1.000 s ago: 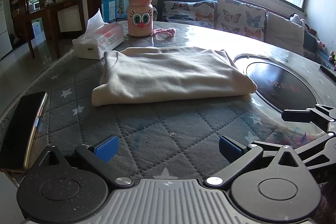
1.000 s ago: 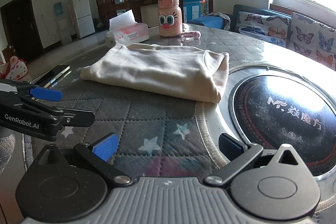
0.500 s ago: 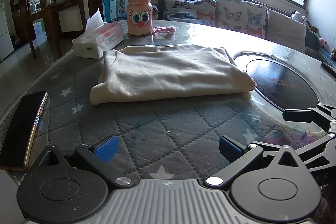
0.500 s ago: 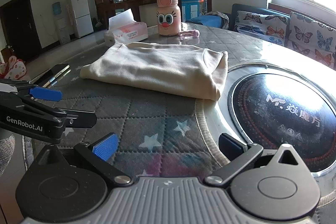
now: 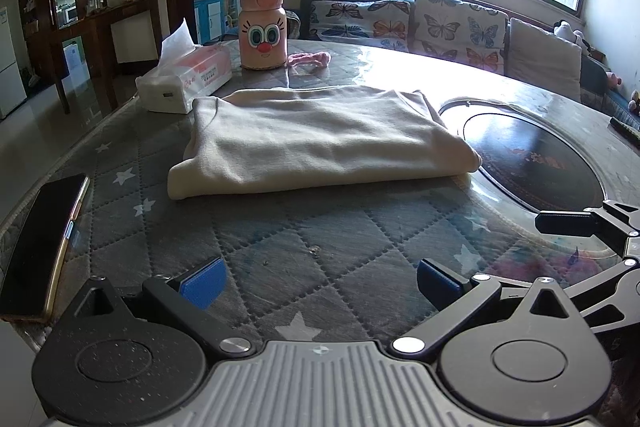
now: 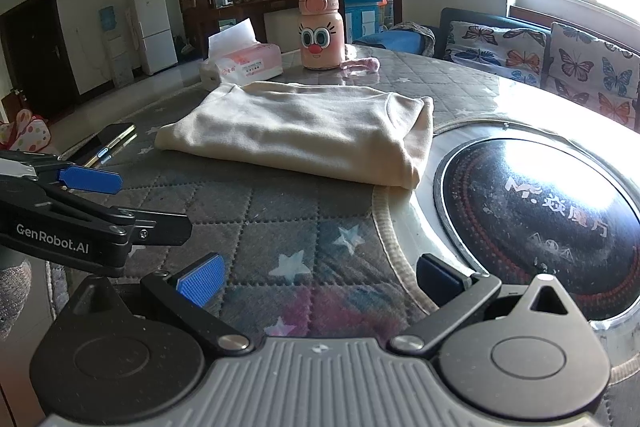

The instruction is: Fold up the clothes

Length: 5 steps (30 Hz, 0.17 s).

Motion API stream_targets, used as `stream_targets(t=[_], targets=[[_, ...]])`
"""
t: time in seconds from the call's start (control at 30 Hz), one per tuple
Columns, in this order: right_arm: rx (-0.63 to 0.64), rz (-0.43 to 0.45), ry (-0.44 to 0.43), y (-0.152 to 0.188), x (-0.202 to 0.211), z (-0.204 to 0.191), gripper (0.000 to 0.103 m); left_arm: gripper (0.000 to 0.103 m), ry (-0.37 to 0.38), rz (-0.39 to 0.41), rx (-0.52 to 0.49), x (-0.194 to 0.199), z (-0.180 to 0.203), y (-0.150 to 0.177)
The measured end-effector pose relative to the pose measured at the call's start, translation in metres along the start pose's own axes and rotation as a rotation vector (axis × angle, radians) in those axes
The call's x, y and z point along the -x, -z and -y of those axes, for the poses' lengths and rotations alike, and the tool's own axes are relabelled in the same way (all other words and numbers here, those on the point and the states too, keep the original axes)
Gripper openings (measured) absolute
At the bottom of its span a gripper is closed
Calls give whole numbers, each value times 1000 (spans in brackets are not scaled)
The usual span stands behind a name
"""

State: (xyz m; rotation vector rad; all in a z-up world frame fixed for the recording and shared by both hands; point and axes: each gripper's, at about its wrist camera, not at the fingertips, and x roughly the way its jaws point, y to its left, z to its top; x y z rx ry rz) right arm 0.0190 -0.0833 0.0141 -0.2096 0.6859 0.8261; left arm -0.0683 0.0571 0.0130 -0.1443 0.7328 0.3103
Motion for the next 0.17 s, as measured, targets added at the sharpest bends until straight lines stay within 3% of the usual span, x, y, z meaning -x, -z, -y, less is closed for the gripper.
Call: stream_targets(t=[0.17], targets=[[-2,3,1,1,2,-1,103,103,0,2,0,1,2,0]])
